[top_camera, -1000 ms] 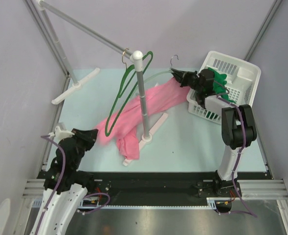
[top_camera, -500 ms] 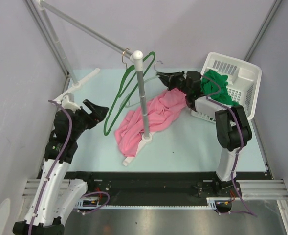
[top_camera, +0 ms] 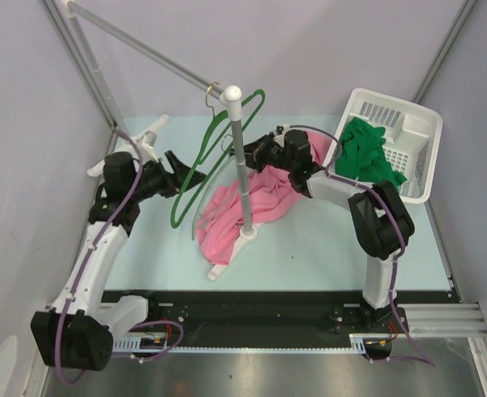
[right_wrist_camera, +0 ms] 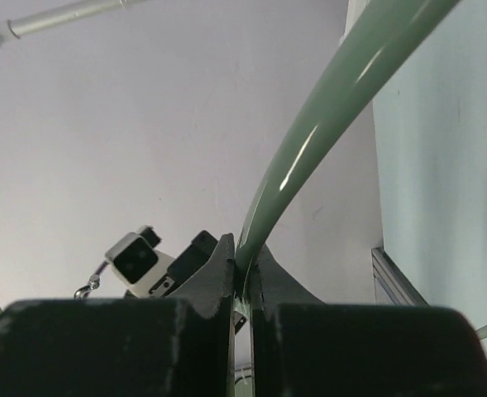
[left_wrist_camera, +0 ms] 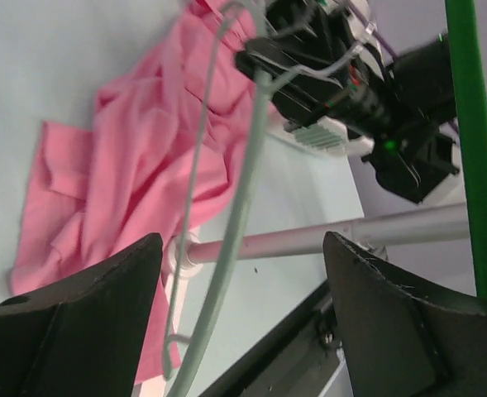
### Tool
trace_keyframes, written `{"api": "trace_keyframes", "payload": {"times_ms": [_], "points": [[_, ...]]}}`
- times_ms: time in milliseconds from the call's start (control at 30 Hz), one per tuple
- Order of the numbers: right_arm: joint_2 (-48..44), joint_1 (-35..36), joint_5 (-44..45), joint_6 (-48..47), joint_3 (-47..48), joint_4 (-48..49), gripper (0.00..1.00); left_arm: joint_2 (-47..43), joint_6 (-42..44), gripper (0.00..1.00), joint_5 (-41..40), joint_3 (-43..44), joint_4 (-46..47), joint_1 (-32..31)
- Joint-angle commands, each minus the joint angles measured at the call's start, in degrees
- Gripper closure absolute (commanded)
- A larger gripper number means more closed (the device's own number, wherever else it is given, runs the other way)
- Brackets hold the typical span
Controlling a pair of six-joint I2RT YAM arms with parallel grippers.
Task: Remove the t-shirt from the hanger
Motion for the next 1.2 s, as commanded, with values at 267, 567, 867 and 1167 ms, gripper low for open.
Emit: {"api": "trace_keyframes", "payload": {"times_ms": [267, 567, 867, 1167], "points": [[1.58, 5.09, -2.09, 2.85, 2.43, 6.85, 1.00, 2.38, 5.29, 0.22, 0.96, -3.23, 2.44, -9.86], [0.00, 7.20, -1.12, 4.61, 1.55, 8.97, 0.86, 1.16, 5.39, 0.63, -3.60, -5.51, 1.37, -10.04], [-4.91, 2.99, -1.21, -0.39, -5.92, 6.96, 0.41, -13.78, 1.35, 1.00, -16.88, -7.98, -8.55, -2.86], [-12.65, -2.46, -1.21, -10.58, -11.89, 0.01, 0.30, -23.29, 4.32, 1.00, -17.60, 2.19, -16.75, 8.93]]}}
